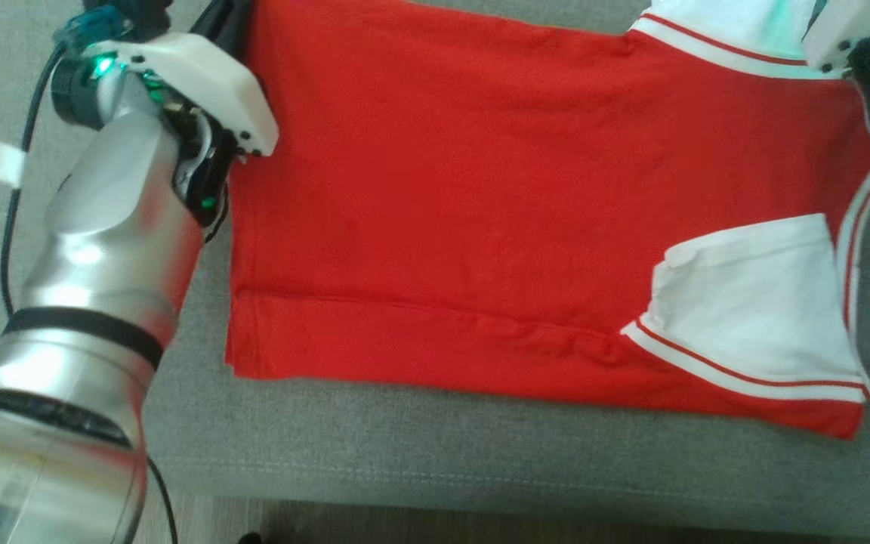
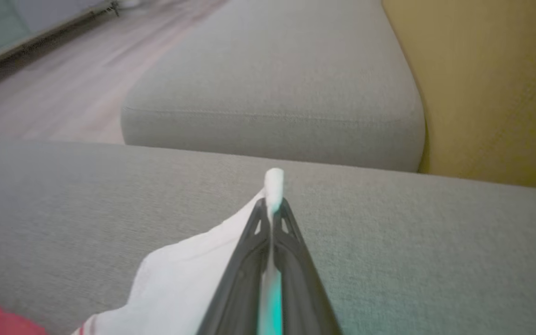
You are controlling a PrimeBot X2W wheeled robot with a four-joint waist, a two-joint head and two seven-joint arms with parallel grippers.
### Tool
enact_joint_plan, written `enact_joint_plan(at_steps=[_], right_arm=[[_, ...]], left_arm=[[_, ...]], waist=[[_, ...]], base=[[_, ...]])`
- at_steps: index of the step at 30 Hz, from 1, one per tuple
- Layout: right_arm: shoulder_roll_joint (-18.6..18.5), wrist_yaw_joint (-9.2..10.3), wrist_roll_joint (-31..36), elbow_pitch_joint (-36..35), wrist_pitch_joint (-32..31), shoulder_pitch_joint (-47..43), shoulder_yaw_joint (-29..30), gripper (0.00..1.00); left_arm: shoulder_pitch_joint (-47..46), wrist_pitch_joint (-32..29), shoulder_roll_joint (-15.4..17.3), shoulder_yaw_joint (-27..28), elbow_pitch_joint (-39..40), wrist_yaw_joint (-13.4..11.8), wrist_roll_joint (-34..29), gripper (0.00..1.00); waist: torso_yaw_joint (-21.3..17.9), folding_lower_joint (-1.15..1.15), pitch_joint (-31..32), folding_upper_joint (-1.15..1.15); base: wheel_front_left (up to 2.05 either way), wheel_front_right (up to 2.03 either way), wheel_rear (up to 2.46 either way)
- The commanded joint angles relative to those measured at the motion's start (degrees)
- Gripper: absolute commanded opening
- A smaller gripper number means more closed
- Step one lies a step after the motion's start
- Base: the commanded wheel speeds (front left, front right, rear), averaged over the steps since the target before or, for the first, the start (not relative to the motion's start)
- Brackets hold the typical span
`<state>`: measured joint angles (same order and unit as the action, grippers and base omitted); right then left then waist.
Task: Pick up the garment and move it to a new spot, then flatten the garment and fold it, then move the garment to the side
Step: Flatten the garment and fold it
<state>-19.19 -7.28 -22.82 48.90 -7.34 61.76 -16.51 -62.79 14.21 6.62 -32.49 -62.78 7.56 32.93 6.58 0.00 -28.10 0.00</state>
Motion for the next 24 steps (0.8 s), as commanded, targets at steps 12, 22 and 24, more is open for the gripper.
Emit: enact_joint_plan(at_steps=[12, 22, 24], right_arm=[[-5.25, -0.21, -6.41, -23.34, 2.23, -20.94, 0.98, 0.0], [0.53, -0.21, -8.41, -41.02, -3.3, -45.15, 11.05, 0.0], [2.03, -0.21, -8.24, -43.62, -4.61, -48.3, 12.77, 0.0]], left_arm=[[9.32, 0.76, 8.48, 2.07, 12.85, -0.1, 2.42, 0.0], [25.78, 0.78, 12.68, 5.38, 30.17, -3.03, 2.88, 0.0], [29.2, 0.77, 13.44, 5.31, 33.38, -3.58, 3.15, 0.0]], waist=[[-2.24, 0.0, 5.08, 0.0], [-4.11, 0.0, 8.05, 0.0], [-4.27, 0.0, 8.29, 0.0]], base=[[0.0, 0.0, 0.0], [0.0, 0.0, 0.0], [0.0, 0.0, 0.0]])
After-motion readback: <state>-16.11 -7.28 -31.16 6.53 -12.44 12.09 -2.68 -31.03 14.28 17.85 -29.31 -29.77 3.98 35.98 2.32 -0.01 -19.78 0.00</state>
